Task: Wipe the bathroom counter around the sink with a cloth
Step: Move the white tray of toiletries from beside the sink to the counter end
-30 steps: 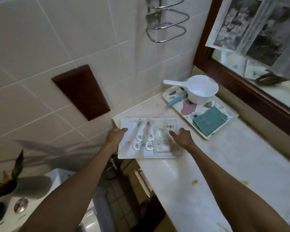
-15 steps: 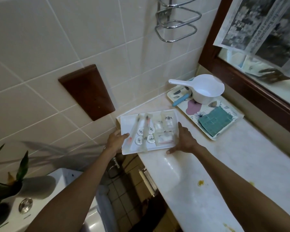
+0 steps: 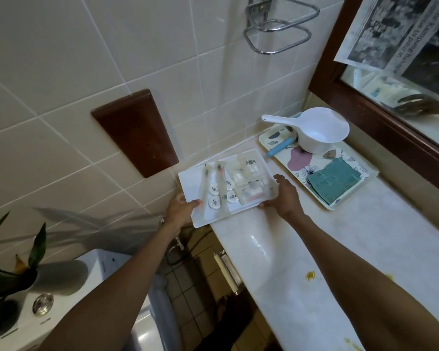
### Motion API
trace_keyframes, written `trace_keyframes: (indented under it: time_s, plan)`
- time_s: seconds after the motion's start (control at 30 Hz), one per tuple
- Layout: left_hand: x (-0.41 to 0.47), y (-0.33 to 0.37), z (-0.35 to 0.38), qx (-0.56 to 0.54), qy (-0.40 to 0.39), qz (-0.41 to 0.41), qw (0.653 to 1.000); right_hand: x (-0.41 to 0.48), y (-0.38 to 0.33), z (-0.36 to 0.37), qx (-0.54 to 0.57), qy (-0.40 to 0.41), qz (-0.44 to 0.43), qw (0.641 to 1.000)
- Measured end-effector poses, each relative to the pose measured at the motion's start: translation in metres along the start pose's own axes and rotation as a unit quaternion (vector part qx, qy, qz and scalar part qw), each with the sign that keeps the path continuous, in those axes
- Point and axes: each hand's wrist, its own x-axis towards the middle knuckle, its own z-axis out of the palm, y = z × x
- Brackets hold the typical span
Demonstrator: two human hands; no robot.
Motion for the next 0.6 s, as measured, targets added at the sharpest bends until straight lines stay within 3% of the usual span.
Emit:
trace_keyframes:
  time_s: [0.23, 0.6]
  plan:
    - [0.002, 0.004, 0.004, 0.032, 0.023, 0.032, 0.999, 0.01, -0.001, 0.014, 0.068, 0.076, 0.04, 0.994]
    - [0.005, 0.006, 0.006, 0.146, 0.042, 0.081, 0.985, 0.024, -0.007, 0.019, 0.069, 0.104, 0.033, 0.992]
